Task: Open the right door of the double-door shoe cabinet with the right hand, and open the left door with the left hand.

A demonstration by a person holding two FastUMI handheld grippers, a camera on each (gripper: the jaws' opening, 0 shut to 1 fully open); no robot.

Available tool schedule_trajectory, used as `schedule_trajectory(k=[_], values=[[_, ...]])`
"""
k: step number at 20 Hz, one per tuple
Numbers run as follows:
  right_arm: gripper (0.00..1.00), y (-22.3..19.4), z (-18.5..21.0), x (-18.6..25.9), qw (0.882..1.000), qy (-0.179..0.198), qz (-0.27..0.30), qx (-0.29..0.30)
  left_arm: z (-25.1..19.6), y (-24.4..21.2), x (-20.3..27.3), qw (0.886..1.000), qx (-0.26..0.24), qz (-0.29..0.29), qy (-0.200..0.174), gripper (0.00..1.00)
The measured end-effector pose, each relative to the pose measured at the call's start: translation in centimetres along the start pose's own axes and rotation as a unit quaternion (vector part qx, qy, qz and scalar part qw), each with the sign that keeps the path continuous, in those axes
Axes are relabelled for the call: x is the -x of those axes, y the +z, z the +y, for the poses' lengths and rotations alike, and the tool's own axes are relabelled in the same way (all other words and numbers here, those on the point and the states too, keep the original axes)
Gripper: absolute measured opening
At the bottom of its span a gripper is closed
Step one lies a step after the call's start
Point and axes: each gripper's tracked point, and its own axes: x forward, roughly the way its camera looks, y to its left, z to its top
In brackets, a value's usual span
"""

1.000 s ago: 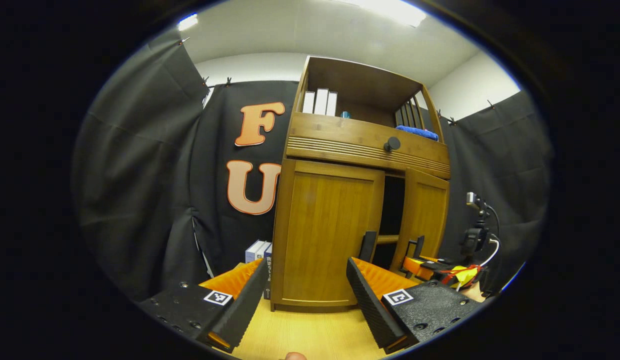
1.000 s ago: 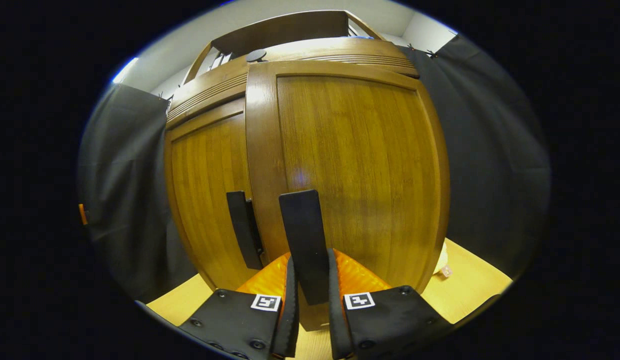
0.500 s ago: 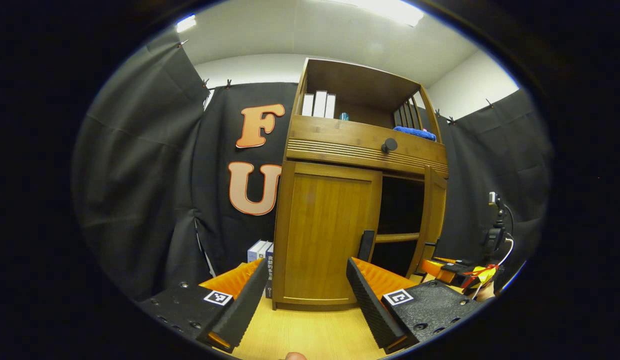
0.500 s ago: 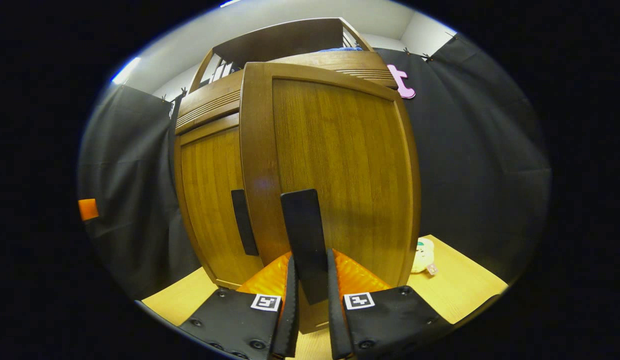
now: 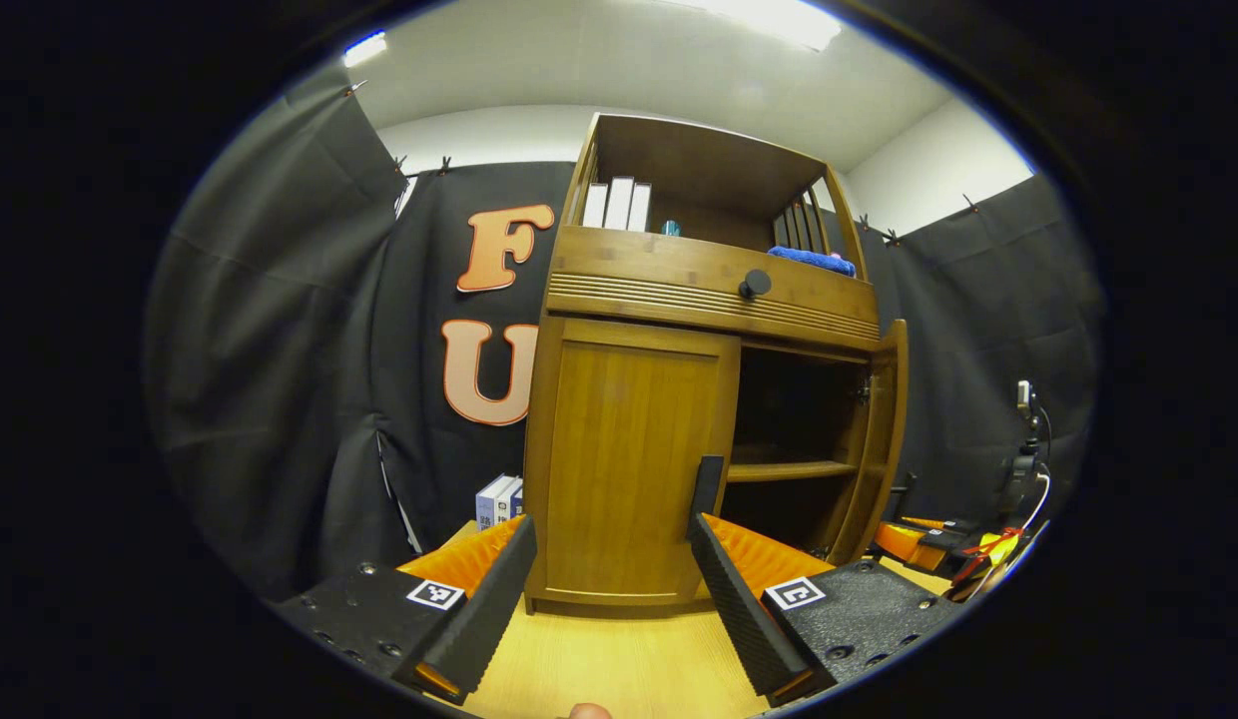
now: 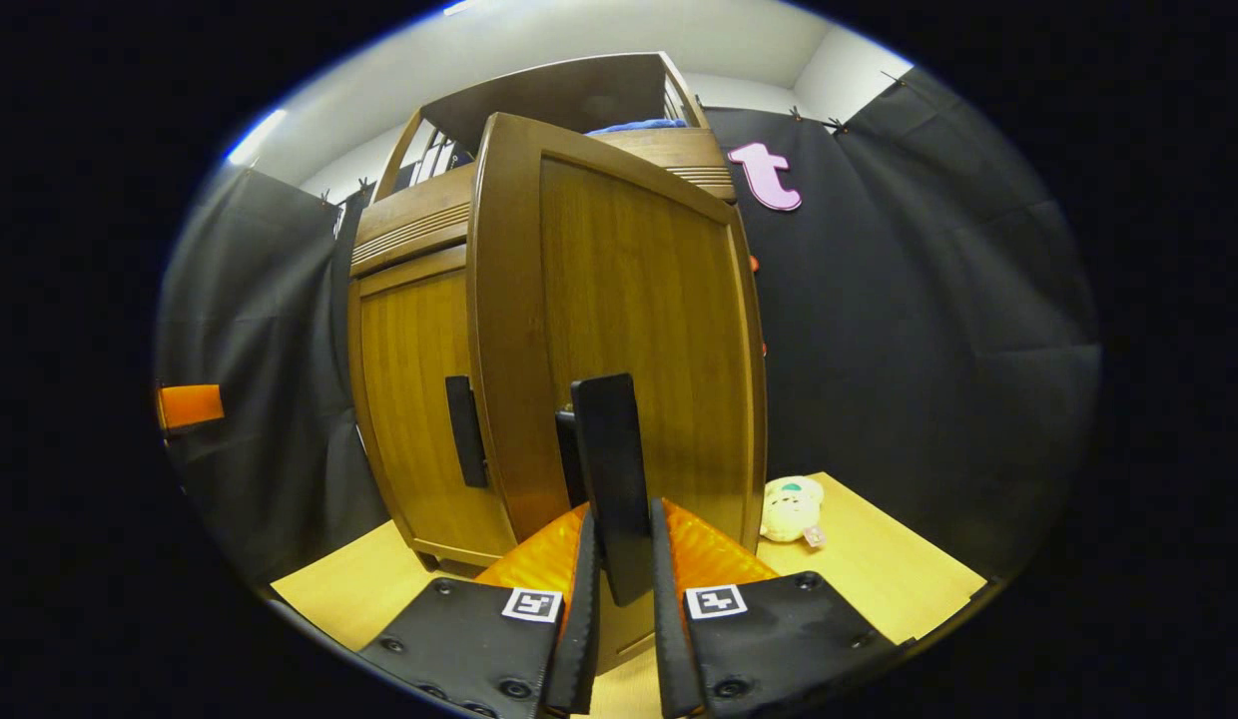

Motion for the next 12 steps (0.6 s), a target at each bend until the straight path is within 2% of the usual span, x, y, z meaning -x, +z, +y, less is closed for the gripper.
schedule_trajectory(k=[1,2,4,5,6,7,9,10,12], values=[[0.36,-0.1,-0.5,0.3,1.0,0.004,0.003,-0.011,-0.2,0.0,0.0,1.0,0.0,0.0,0.002,0.92],[0.32,-0.1,-0.9,0.7,1.0,0.008,0.005,-0.02,-0.4,-0.1,-0.1,1.0,-0.002,0.002,0.003,0.94],[0.32,0.0,-1.8,1.3,1.0,0.01,0.005,-0.025,-1.1,-0.2,-0.1,1.0,-0.009,0.004,0.005,0.97],[0.32,0.1,-2.2,1.5,1.0,0.009,0.004,-0.022,-1.7,0.0,-0.1,1.0,-0.01,0.003,0.004,0.92],[0.36,0.1,-2.6,1.8,1.0,0.006,0.003,-0.018,-2.2,0.0,-0.1,1.0,-0.01,0.002,0.001,0.97],[0.32,0.1,-3.0,2.1,1.0,0.004,0.002,-0.013,-2.9,-0.1,-0.1,1.0,-0.009,0.002,-0.002,0.92],[0.32,-0.3,-4.2,2.8,1.0,-0.003,0.001,-0.013,-4.0,-0.2,-0.6,1.0,-0.008,0.003,-0.007,0.92],[0.19,0.3,-4.8,2.8,1.0,-0.007,-0.009,-0.012,-4.5,-0.2,-0.9,1.0,-0.011,0.003,-0.008,0.92],[0.15,0.2,-6.4,3.6,1.0,-0.014,-0.011,0.001,-5.3,-0.7,-1.7,1.0,-0.014,0.006,-0.008,0.92]])
